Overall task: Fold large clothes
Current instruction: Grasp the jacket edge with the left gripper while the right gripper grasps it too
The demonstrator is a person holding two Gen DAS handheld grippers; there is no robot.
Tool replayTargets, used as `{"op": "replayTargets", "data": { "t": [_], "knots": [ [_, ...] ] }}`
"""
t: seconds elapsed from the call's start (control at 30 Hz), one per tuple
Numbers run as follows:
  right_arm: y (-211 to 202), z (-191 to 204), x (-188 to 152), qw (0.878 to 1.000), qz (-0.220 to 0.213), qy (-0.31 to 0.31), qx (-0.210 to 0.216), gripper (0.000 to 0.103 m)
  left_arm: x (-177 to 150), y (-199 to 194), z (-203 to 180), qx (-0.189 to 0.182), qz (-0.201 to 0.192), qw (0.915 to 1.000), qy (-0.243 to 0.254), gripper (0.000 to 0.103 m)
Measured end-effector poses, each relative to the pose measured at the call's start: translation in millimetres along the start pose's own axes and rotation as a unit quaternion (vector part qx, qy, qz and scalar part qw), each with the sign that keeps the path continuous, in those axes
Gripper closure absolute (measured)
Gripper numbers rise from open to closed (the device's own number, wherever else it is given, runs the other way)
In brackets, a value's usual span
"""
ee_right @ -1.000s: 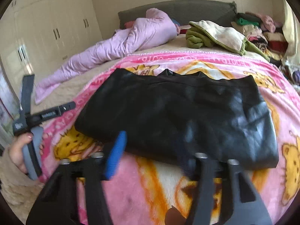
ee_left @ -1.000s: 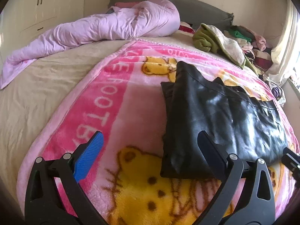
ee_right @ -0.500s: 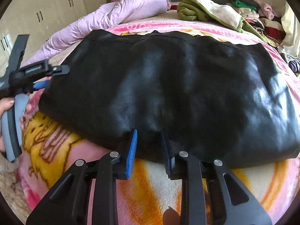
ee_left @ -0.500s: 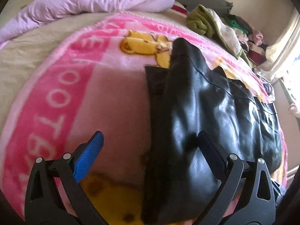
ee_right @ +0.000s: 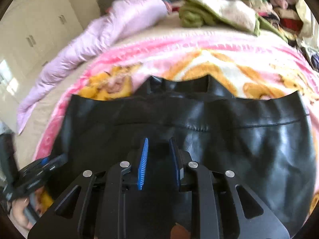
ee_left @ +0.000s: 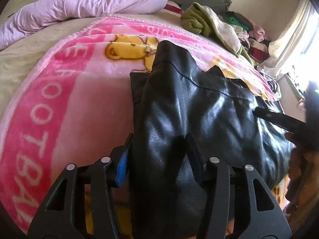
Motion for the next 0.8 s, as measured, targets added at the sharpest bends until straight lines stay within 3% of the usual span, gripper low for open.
{"op": "replayTargets", "data": {
  "t": [0.07, 0.2, 0.27, 0.3, 0.37, 0.43, 0.47, 0.53, 0.6, 0.7, 0.8],
  "knots": [
    [17.3, -5.2, -7.4, 1.0, 0.023, 0.007, 0.0, 0.084, -0.2, 1.0, 3.1, 0.015, 0.001, 0.9999, 0.003, 0.04],
    [16.7, -1.0, -13.9, 1.0, 0.015, -0.002, -0.01, 0.084, -1.4, 9.3, 12.8, 0.005, 0.011, 0.9998, -0.015, 0.036],
    [8.9, 0.7, -13.6, 1.0, 0.004, -0.011, -0.012, 0.084, -0.8, 12.2, 15.7, -0.014, 0.014, 0.9992, -0.035, 0.043],
    [-0.1, 2.6, -12.9, 1.0, -0.01, -0.016, -0.007, 0.081, -0.3, 12.6, 14.0, -0.028, 0.015, 0.9987, -0.041, 0.058],
    [-21.2, 8.4, -15.8, 0.999, -0.033, -0.025, 0.017, 0.077, 0.8, 12.6, 9.2, -0.041, 0.018, 0.9981, -0.043, 0.064],
    [-49.2, 21.6, -28.6, 0.996, -0.065, -0.043, 0.046, 0.058, 2.0, 10.2, 2.0, -0.035, 0.016, 0.9988, -0.029, 0.07],
    [-62.1, 28.7, -36.2, 0.993, -0.082, -0.062, 0.056, 0.054, 3.1, 8.2, -0.3, -0.037, 0.014, 0.9988, -0.028, 0.074],
    [-87.9, 44.4, -58.1, 0.986, -0.116, -0.101, 0.062, 0.037, 6.1, 3.5, -4.1, -0.043, 0.01, 0.9986, -0.029, 0.079],
    [-106.2, 59.5, -80.7, 0.979, -0.138, -0.136, 0.07, 0.031, 10.9, -3.5, -10.5, -0.05, 0.002, 0.9985, -0.025, 0.082],
    [-121.0, 84.3, -109.9, 0.967, -0.169, -0.184, 0.057, 0.015, 18.6, -11.8, -19.2, -0.056, -0.007, 0.9982, -0.021, 0.082],
    [-119.0, 107.4, -127.1, 0.954, -0.196, -0.228, 0.001, 0.013, 22.7, -14.4, -25.3, -0.055, -0.01, 0.9983, -0.019, 0.083]
  ]
}}
Point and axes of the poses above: each gripper's, at about its wrist camera, not at the fingertips, and y roughly the way its jaws point, z to its left, x to its top, the point moved 7 cm from there along y, roughly the way its jaws point, and after that the axes turned 12 degrees about -x, right-handed, at the moved point
